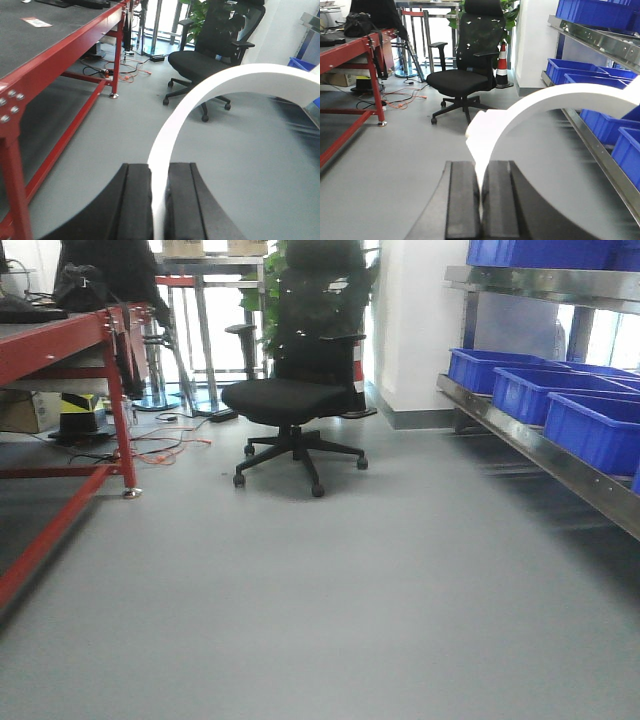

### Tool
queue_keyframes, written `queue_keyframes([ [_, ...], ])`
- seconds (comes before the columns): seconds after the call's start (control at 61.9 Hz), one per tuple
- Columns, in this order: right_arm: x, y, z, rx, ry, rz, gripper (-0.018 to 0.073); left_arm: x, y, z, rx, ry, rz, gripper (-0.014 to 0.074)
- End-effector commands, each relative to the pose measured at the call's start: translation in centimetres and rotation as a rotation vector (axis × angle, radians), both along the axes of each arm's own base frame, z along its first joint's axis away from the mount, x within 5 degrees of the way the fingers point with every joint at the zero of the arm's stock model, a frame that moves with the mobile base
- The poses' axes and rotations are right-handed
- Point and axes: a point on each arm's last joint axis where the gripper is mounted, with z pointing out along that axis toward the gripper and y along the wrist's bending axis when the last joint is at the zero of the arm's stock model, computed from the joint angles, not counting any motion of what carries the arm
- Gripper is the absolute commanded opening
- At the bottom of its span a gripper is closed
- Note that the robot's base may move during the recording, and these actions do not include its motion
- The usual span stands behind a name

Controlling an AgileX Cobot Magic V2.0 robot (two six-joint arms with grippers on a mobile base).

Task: Grab PVC pipe and place in blue bin
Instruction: 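Drive the base toward the shelves of blue bins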

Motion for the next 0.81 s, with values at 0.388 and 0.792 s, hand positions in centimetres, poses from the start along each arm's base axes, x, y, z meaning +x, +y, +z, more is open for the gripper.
queue_keyframes([
  [0.388, -0.01, -0.1, 0.16, -0.009, -0.022, -0.011, -0.0162, -0.12, -0.01, 0.35, -0.009, -0.034, 0.004, -0.0111],
  [0.792, -0.01, -0.1, 0.16, -0.009, -0.022, -0.011, -0.0162, -0.12, -0.01, 0.35, -0.009, -0.034, 0.004, -0.0111],
])
